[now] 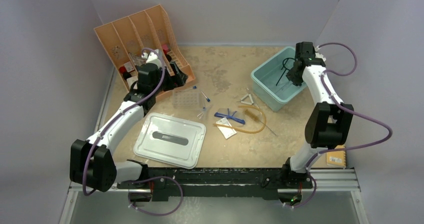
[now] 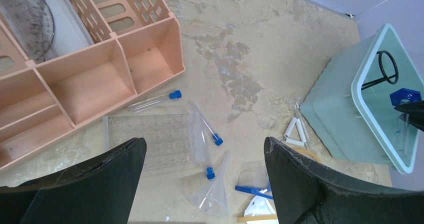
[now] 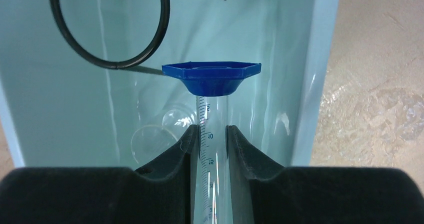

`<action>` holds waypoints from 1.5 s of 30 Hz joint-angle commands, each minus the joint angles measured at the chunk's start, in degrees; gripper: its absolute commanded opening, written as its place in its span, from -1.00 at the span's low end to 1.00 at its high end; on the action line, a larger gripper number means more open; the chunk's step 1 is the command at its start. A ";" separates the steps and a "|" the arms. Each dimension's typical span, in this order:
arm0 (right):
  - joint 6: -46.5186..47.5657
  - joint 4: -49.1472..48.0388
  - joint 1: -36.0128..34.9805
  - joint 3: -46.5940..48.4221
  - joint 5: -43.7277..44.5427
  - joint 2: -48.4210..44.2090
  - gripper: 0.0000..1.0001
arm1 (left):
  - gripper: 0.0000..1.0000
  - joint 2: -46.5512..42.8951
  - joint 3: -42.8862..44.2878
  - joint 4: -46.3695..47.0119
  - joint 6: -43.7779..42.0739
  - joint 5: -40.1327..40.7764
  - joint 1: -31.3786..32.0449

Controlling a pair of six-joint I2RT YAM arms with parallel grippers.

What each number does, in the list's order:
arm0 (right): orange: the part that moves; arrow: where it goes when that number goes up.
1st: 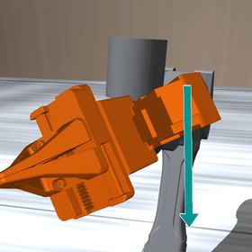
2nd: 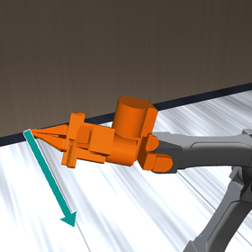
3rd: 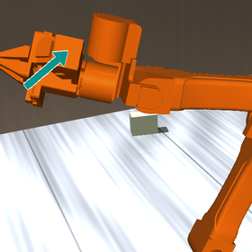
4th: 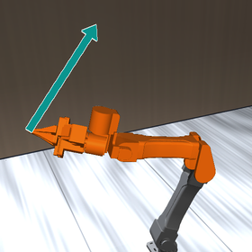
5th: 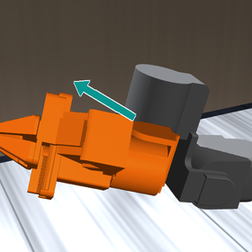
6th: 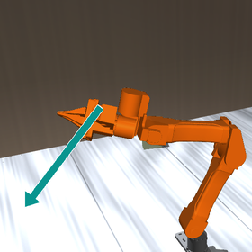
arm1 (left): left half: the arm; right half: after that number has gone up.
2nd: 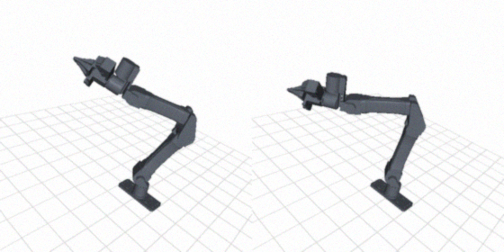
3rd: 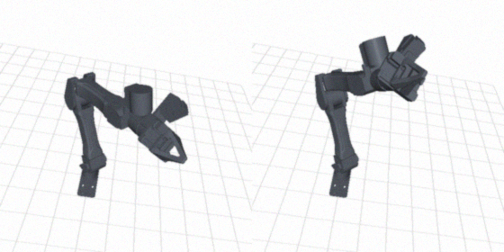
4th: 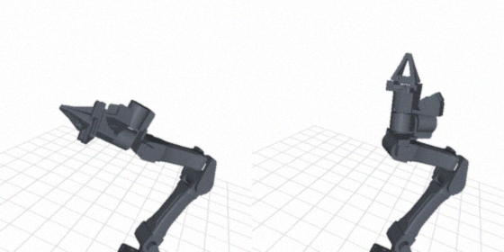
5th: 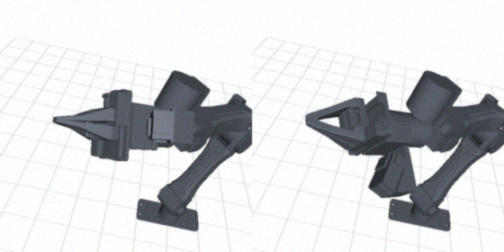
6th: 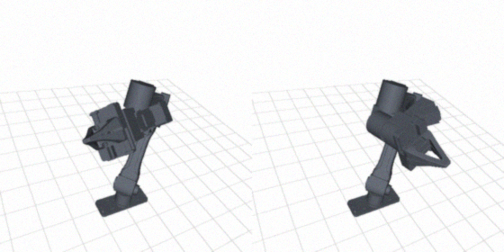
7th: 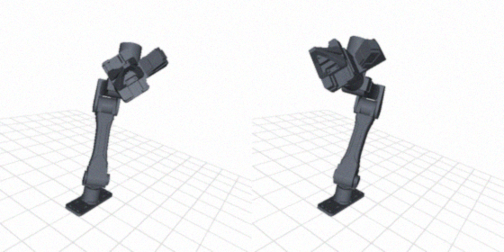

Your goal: Organize the chemistry lab equipment

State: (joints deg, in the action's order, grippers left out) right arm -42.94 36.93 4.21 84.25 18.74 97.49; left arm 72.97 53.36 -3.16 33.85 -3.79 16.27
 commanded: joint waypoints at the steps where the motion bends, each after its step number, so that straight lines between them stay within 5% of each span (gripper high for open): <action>1: -1.54 -1.40 0.43 2.37 4.28 2.12 -0.69 | 0.75 1.01 3.65 1.13 -1.51 1.59 0.08; 10: 0.12 -3.69 0.93 4.54 8.20 8.07 -0.73 | 0.75 2.96 5.53 0.10 -1.97 2.09 0.08; 36: 3.65 -16.40 0.89 -2.02 10.40 12.54 -0.42 | 0.74 -0.77 5.76 -4.82 -3.96 3.62 0.08; 45: 4.93 -13.72 0.80 -1.13 7.42 8.34 0.14 | 0.75 -0.30 6.42 -4.84 -3.79 3.62 0.08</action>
State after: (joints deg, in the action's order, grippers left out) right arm -38.98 22.20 4.91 82.11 27.03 110.50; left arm 73.91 57.10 -8.84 31.64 -0.80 16.27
